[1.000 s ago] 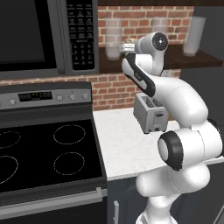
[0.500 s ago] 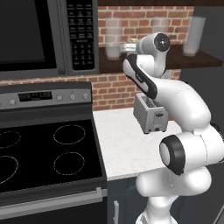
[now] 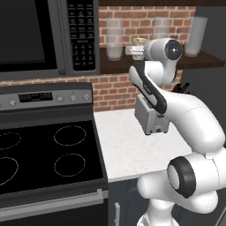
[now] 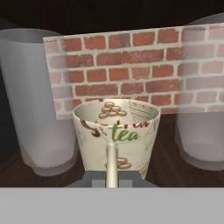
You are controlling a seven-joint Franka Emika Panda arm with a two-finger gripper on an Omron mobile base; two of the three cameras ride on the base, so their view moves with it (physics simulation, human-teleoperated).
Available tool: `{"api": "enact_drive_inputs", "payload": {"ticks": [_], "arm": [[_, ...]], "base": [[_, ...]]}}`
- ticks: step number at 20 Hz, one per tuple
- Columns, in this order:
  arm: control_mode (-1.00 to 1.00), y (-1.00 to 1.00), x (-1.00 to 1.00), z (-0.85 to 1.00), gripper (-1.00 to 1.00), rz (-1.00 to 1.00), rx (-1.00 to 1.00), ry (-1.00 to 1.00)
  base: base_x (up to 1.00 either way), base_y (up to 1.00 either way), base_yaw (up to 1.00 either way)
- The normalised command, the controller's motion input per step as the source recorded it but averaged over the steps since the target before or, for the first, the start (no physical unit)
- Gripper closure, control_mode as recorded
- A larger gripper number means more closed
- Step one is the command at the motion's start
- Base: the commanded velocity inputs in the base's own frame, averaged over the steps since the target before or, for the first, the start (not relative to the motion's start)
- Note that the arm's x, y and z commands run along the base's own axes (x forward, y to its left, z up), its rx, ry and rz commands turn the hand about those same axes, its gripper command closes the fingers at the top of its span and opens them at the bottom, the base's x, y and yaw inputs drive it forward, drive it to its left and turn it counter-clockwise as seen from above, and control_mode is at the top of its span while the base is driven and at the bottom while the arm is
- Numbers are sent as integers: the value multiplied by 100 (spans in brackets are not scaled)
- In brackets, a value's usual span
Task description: Gather all objects into one cabinet and sort the glasses and bowls to opposite sides.
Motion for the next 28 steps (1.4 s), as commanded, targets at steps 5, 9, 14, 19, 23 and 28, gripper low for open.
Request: {"api": "enact_drive_inputs", "payload": {"ticks": [5,9,14,19,23,28], "arm": [[-100,0,-36,1,100,0,0,0],[-100,0,-34,2,100,0,0,0],[-100,0,-30,0,100,0,0,0],[-100,0,-27,0,100,0,0,0],[-100,0,-33,0,100,0,0,0],[-100,0,-42,0,100,0,0,0]], "base": [[0,0,0],[0,0,0],[0,0,0],[0,0,0],[0,0,0],[0,0,0]]}}
